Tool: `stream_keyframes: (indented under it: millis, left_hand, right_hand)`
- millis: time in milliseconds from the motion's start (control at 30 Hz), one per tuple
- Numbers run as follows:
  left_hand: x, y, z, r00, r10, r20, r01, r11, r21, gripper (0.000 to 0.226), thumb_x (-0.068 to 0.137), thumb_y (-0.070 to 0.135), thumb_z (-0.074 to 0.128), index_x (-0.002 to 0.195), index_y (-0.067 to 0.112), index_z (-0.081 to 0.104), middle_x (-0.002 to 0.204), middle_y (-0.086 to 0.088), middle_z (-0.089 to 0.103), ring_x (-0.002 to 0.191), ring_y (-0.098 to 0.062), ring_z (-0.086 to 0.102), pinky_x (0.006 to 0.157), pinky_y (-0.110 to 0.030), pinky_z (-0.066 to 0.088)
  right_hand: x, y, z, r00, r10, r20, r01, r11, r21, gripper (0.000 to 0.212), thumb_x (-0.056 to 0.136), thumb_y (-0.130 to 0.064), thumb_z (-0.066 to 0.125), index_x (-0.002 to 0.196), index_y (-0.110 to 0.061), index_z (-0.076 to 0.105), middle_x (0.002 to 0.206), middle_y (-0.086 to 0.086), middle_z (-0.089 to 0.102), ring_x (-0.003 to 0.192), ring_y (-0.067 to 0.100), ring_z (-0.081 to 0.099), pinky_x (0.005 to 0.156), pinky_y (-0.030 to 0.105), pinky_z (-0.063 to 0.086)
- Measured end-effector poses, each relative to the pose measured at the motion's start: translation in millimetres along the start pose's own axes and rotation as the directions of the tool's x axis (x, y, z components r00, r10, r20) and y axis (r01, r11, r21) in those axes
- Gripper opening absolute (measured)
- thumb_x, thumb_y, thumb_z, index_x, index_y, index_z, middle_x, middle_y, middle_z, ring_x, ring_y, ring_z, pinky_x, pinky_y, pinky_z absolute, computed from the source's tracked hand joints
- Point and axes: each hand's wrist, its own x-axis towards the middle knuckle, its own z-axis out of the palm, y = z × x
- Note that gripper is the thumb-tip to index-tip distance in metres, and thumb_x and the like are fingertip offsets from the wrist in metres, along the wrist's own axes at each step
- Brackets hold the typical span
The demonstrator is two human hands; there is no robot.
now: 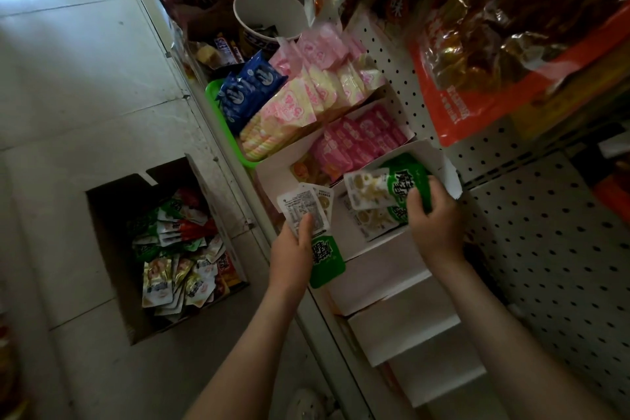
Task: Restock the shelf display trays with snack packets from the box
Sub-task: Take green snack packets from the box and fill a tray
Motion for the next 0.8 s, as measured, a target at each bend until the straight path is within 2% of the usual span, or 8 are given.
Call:
stream_keyframes:
  millis: [100, 167, 233, 300, 400, 467, 567, 800]
  left_hand:
    - [0, -1, 1, 1.0, -0.001, -0.015, 0.001, 1.0, 0.01, 0.027, 0.101, 0.04, 0.042, 0.118, 0.028, 0.058, 0.101, 0.007, 0.069, 0.088, -0.008, 0.067, 0.062, -0.02, 0.049]
    - [1, 0, 3, 1.0, 0.012, -0.026, -0.011, 0.999, 0.032, 0.024, 0.101, 0.041, 0.042, 0.117, 0.029, 0.056, 0.099, 0.01, 0.067, 0.087, -0.006, 0.066, 0.062, -0.021, 0.048]
    - [2, 2, 4, 0.999, 0.018, -0.027, -0.016, 0.998, 0.06, 0.021, 0.101, 0.04, 0.041, 0.114, 0.031, 0.054, 0.097, 0.012, 0.064, 0.086, -0.004, 0.063, 0.062, -0.022, 0.047]
    - [2, 4, 4, 1.0, 0.015, -0.024, -0.013, 0.998, 0.067, 0.016, 0.101, 0.04, 0.042, 0.11, 0.033, 0.053, 0.095, 0.014, 0.063, 0.084, -0.002, 0.063, 0.061, -0.021, 0.047]
    - [1, 4, 3, 0.999, 0.024, -0.025, -0.022, 0.997, 0.073, 0.015, 0.101, 0.039, 0.042, 0.11, 0.033, 0.053, 0.094, 0.016, 0.063, 0.08, 0.003, 0.061, 0.054, -0.012, 0.045]
    - [1, 2, 3, 0.999, 0.027, -0.025, -0.025, 0.997, 0.073, 0.018, 0.101, 0.039, 0.042, 0.113, 0.032, 0.054, 0.096, 0.015, 0.064, 0.08, 0.004, 0.061, 0.052, -0.008, 0.044]
    - [2, 1, 5, 0.999, 0.034, -0.027, -0.031, 0.996, 0.083, 0.023, 0.101, 0.04, 0.042, 0.117, 0.03, 0.054, 0.1, 0.012, 0.065, 0.086, -0.001, 0.063, 0.06, -0.016, 0.047]
    - [2, 0, 5, 0.999, 0.033, -0.017, -0.032, 0.998, 0.057, 0.021, 0.101, 0.04, 0.043, 0.117, 0.032, 0.054, 0.098, 0.016, 0.064, 0.086, 0.001, 0.063, 0.059, -0.013, 0.046]
  right_hand:
    - [-4, 4, -1, 0.995, 0.025, 0.096, -0.006, 0.982, -0.19, 0.021, 0.096, -0.02, 0.046, 0.08, -0.007, 0.05, 0.06, 0.003, 0.047, 0.051, 0.022, 0.046, 0.048, 0.033, 0.035]
    - [-2, 3, 7, 0.963, 0.114, 0.243, -0.028, 0.943, -0.331, 0.019, 0.099, -0.018, 0.046, 0.092, -0.003, 0.055, 0.074, 0.011, 0.057, 0.07, 0.032, 0.057, 0.058, 0.037, 0.043]
    - [4, 1, 19, 0.909, 0.217, 0.356, -0.01, 0.866, -0.5, 0.019, 0.101, -0.022, 0.041, 0.092, -0.007, 0.049, 0.08, 0.011, 0.057, 0.087, 0.035, 0.059, 0.064, 0.034, 0.04]
    - [13, -2, 33, 0.887, 0.283, 0.365, 0.002, 0.788, -0.616, 0.016, 0.102, -0.019, 0.04, 0.092, -0.01, 0.049, 0.087, 0.013, 0.062, 0.093, 0.033, 0.058, 0.068, 0.031, 0.036]
    - [24, -2, 50, 0.896, 0.348, 0.274, -0.12, 0.787, -0.606, 0.013, 0.099, -0.009, 0.043, 0.087, -0.008, 0.047, 0.097, 0.018, 0.064, 0.088, 0.033, 0.06, 0.065, 0.032, 0.04]
    - [31, -2, 53, 0.9, 0.388, 0.2, -0.214, 0.792, -0.571, 0.012, 0.1, -0.007, 0.041, 0.097, -0.004, 0.052, 0.101, 0.02, 0.063, 0.091, 0.034, 0.06, 0.066, 0.034, 0.044]
    - [38, -3, 53, 0.894, 0.422, 0.147, -0.291, 0.799, -0.526, 0.018, 0.1, -0.006, 0.039, 0.108, 0.0, 0.054, 0.108, 0.021, 0.061, 0.097, 0.035, 0.06, 0.074, 0.039, 0.049]
    - [34, 2, 53, 0.848, 0.476, 0.233, -0.275, 0.771, -0.575, 0.031, 0.095, -0.01, 0.052, 0.125, -0.003, 0.044, 0.125, 0.018, 0.055, 0.111, 0.035, 0.055, 0.083, 0.042, 0.05]
